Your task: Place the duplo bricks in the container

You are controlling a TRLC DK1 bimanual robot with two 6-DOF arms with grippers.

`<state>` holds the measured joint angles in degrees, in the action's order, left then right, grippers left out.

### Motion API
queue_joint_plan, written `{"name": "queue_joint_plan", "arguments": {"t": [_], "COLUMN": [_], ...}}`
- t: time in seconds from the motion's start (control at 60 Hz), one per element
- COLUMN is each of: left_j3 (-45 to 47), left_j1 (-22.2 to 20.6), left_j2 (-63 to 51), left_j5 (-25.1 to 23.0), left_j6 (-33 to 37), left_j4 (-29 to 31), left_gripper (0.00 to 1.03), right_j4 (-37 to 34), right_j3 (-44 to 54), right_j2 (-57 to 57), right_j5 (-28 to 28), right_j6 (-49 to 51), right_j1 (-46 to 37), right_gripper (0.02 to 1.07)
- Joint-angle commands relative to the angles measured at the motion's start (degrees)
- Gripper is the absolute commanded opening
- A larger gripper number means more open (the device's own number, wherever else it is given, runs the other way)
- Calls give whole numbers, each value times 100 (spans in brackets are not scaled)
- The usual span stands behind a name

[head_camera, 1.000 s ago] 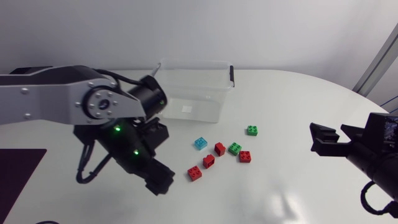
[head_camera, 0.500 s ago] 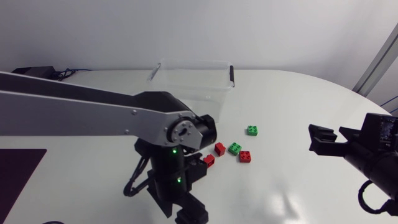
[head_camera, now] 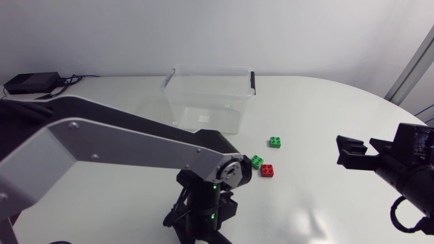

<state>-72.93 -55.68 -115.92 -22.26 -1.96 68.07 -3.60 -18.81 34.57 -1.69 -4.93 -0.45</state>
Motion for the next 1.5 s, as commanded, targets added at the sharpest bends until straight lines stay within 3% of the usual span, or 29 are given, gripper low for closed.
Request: {"name": "queue_joint_plan", "arguments": {"t": [0.0,0.083,0.183,0.267,0.383,0.583,0.767,1.017,1.183,1.283,1.483], "left_j3": [-64,-73,-81,-64,94,270,68,-776,-1224,-1409,-1576], "left_j1": [-127,-198,-189,-171,-118,31,646,1455,1965,2316,2852], "left_j2": [-265,-370,-432,-432,-353,157,1238,2091,2293,2302,1906], "left_j5": [-33,-33,-24,-15,-6,222,416,706,1092,1338,1585], "left_j6": [-165,-165,-165,-182,-200,-200,-200,-217,-244,-235,-156], "left_j4": [127,136,127,48,-207,-444,-567,-840,-1683,-2641,-4083], "left_gripper": [77,76,61,36,29,26,26,26,26,26,26], "right_j4": [78,78,78,78,78,201,166,-607,-959,-748,-862], "right_j3": [88,132,193,220,228,149,-466,-1925,-2461,-2575,-3199], "right_j2": [-3,-38,-90,-117,-231,191,1553,3416,4128,4673,5807], "right_j5": [2,11,38,38,46,55,134,213,582,1426,1013], "right_j6": [-78,-26,-8,1,1,-114,-562,-825,-825,-456,-421], "right_j1": [-17,-34,-34,-34,10,115,133,836,1047,933,1012], "right_gripper": [102,102,102,102,102,102,102,102,102,102,101]}}
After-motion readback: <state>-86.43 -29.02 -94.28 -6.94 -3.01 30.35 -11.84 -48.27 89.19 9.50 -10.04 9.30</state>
